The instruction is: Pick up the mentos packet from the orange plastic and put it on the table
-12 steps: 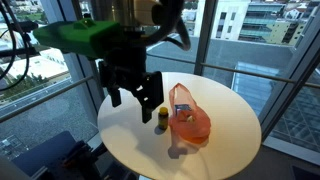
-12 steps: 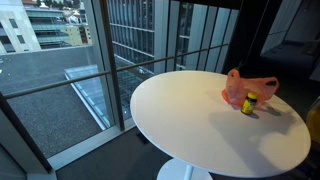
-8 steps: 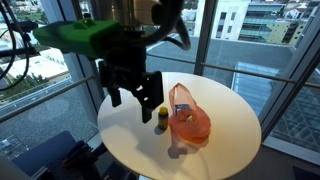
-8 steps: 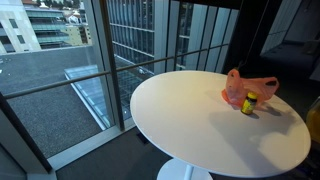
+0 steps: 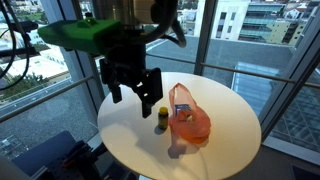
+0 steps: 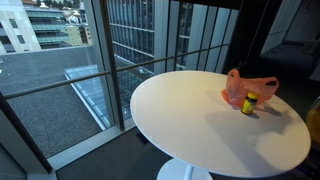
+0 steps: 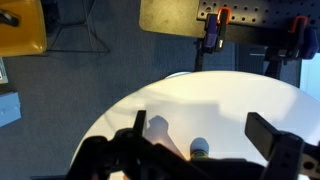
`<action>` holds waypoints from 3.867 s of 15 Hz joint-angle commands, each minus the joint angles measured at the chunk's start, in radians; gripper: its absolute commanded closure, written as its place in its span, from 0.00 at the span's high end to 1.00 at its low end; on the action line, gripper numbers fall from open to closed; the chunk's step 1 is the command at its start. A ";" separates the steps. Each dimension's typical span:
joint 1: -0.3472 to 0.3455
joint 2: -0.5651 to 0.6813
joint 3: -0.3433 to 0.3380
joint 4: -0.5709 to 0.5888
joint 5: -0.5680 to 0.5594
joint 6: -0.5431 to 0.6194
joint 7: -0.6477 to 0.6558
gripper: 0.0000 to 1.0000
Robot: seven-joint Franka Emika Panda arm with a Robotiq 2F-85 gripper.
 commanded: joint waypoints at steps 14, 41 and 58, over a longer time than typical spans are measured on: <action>0.033 0.247 0.067 0.156 0.225 0.261 0.259 1.00; -0.014 0.590 0.070 0.296 0.208 0.508 0.430 1.00; -0.004 0.855 0.112 0.426 0.323 0.610 0.430 1.00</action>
